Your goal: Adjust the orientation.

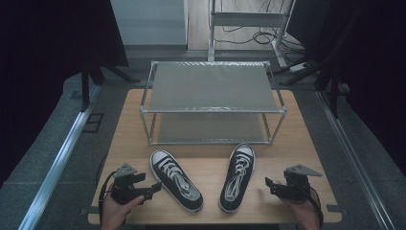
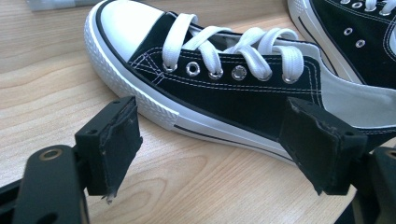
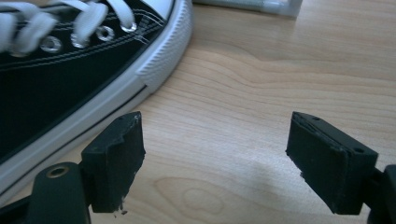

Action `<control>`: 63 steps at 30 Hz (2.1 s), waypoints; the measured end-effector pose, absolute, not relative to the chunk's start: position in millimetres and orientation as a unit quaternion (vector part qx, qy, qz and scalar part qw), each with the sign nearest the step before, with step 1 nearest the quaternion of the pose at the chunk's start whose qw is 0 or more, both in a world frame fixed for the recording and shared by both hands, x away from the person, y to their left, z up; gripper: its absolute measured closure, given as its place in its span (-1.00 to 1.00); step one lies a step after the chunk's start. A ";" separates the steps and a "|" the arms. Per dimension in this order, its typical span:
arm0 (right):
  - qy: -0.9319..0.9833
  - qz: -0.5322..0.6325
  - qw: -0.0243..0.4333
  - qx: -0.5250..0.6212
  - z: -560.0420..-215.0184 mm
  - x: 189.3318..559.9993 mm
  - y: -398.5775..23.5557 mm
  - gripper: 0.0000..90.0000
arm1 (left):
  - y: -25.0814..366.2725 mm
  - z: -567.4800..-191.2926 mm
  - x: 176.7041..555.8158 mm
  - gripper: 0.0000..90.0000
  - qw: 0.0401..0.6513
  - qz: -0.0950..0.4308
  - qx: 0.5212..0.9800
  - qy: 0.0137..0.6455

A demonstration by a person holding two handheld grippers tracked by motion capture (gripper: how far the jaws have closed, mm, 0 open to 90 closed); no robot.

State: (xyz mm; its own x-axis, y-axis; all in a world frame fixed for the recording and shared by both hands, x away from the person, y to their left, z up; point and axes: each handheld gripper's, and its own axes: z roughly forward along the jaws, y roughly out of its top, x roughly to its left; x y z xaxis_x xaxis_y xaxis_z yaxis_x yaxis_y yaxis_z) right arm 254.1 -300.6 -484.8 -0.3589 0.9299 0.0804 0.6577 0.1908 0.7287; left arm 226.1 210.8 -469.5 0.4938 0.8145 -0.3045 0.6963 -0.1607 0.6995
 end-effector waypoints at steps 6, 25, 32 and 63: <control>0.736 0.398 0.210 0.505 -461.4 231.8 -288.4 -0.01 | 208.6 -468.4 225.7 -0.55 0.416 0.067 0.760 0.495; 0.808 0.461 0.124 0.344 -436.4 184.9 -183.6 0.99 | 207.1 -465.4 224.2 -0.55 0.417 0.064 0.761 0.492; 0.826 0.452 0.101 0.320 -444.3 182.5 -151.4 1.00 | 210.3 -462.3 222.9 -0.55 0.422 0.068 0.756 0.496; 0.840 0.433 0.063 0.320 -485.7 181.6 -98.0 1.00 | 212.5 -458.1 220.5 -0.55 0.429 0.068 0.752 0.495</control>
State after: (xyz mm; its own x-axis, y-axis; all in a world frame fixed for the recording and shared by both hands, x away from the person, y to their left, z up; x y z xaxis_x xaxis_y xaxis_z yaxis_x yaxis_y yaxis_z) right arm 181.6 -98.0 -485.7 -0.7868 0.5926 0.1723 0.4842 0.4196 0.7678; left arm 220.5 212.5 -458.1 0.5002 0.8037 -0.3222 0.6862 -0.1409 0.7137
